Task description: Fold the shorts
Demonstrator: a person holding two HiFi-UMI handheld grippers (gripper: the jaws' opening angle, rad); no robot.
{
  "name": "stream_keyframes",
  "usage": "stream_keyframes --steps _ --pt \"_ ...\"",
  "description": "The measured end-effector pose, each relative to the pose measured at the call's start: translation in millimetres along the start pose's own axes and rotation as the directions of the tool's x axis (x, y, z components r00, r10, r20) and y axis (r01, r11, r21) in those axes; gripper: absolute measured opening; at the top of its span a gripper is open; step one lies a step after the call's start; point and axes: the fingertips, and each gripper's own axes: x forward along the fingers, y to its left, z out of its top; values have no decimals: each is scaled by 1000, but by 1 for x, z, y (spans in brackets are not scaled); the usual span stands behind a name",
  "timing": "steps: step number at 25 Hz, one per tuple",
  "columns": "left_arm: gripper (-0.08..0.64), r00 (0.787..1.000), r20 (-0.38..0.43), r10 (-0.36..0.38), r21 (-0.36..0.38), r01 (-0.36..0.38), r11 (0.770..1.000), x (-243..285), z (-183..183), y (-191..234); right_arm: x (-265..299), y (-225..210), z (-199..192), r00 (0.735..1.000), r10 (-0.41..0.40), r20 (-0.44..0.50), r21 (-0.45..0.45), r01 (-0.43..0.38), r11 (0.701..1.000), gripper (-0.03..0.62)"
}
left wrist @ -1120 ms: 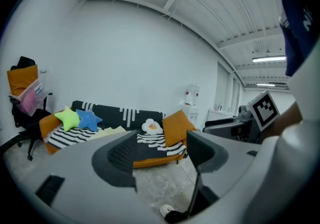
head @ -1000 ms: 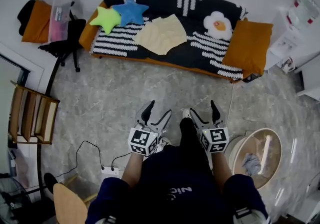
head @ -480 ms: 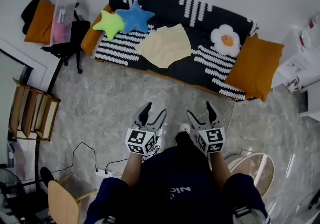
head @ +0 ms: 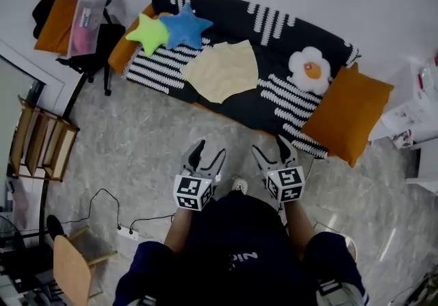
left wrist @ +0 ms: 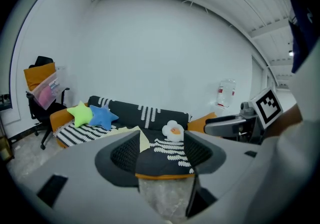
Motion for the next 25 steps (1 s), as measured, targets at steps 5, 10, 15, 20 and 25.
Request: stream_keyframes --steps 5,10,15,20,25 --pt "273 1000 -10 20 -7 -20 1000 18 1 0 9 -13 -9 999 23 -30 20 -23 1000 330" --pt "272 1000 -13 12 6 -12 1000 34 10 1 15 -22 -8 1000 19 -24 50 -18 999 324" --pt "270 999 -29 -18 19 18 1000 46 12 7 21 -25 -4 1000 -8 -10 67 9 998 316" --pt "267 996 -61 -72 26 74 997 74 16 25 39 -33 -1 998 -59 -4 121 59 991 311" --pt "267 988 -89 -129 64 135 989 117 31 59 77 -54 6 991 -134 -23 171 136 976 303"
